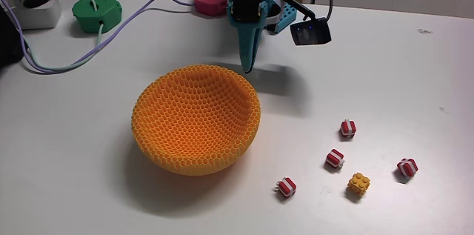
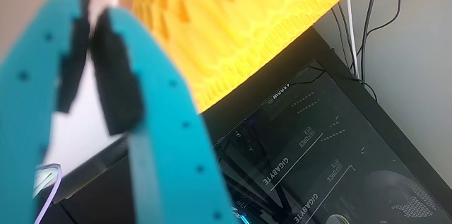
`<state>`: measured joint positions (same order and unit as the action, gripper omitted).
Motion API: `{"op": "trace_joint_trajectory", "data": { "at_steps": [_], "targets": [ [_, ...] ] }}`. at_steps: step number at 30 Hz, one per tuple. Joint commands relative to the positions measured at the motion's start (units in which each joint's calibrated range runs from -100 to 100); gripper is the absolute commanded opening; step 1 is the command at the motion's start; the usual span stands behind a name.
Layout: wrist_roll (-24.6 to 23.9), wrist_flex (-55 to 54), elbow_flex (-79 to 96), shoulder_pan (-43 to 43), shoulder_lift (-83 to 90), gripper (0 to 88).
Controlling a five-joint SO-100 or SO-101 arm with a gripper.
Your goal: Place cube pieces into the yellow basket
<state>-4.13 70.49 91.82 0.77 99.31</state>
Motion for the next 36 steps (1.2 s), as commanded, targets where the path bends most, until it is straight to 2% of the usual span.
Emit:
{"op": "trace_joint_trajectory", "data": {
  "at_steps": [1,11,14,18,22,24,28,32,36],
  "targets": [
    [9.6,-2.2,0.1,-0.1,0.7,0.0],
    [9.6,-2.3,-1.2,-0.4,-0.3,0.0],
    [8.7,-7.0,-10.8,-0.1,-12.8,0.0],
    [6.8,-12.6,-29.9,-9.4,-33.9,0.0],
    [3.6,-9.7,-47.0,-22.7,-52.9,0.0],
    [2.8,-7.9,-51.9,-25.8,-58.8,0.0],
    [-2.1,-2.2,-60.7,-31.4,-71.3,1.7],
    [-7.1,2.6,-66.9,-37.4,-82.5,8.3],
    [-11.5,5.9,-78.5,-37.9,-97.0,15.9]
  ]
}}
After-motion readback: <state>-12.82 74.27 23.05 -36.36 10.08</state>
